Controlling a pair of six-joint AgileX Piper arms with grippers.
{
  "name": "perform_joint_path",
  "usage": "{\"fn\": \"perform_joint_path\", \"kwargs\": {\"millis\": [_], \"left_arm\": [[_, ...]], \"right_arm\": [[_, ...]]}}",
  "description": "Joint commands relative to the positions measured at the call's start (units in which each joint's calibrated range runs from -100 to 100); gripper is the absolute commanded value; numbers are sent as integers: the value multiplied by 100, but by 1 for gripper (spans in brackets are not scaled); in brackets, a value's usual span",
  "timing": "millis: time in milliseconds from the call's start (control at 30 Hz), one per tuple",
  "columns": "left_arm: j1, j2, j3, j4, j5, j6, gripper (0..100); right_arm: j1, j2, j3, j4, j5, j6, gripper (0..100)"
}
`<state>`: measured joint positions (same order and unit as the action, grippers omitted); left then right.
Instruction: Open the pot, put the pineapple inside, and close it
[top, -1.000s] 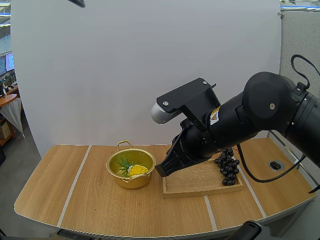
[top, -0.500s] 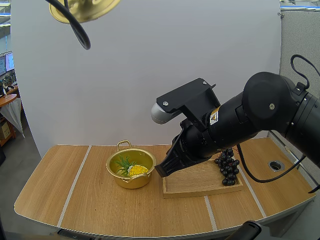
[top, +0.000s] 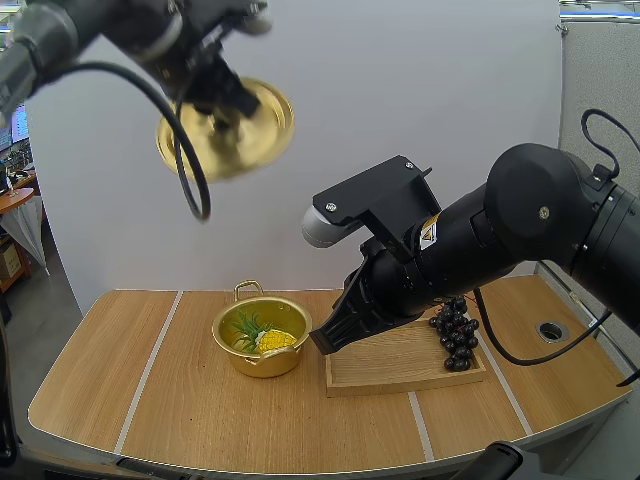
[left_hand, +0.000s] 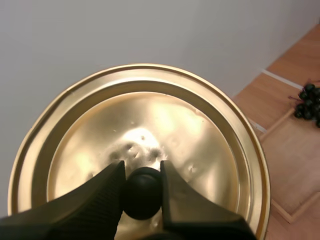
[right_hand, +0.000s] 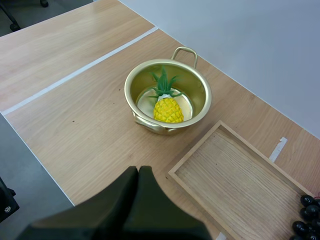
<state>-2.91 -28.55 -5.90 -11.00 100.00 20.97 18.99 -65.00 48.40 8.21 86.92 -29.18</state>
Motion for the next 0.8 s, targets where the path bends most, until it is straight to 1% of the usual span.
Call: {"fn": "perform_joint_path", "kwargs": {"millis": [0,300,400,500,600,767], "left_arm": [[-11,202,1131,-257,0,242,0],[-11,781,2309,-269,-510,613,0],[-11,940,2667,-464,-881,847,0],[-11,1098,3070,-862,-1275,1221,0],[-11,1231,3349,-1110,-1622,1477,0],[-11,1602,3505,-1205,-2175,1628,0]], "right_arm": [[-5,-72,6,-36,20,14,0],[-5,-72,6,-36,20,14,0],[-5,-72,6,-36,20,14,0],[-5,-72,6,-36,20,14,0],[-5,-72,6,-36,20,14,0],[-5,-72,6,-36,20,14,0]]}}
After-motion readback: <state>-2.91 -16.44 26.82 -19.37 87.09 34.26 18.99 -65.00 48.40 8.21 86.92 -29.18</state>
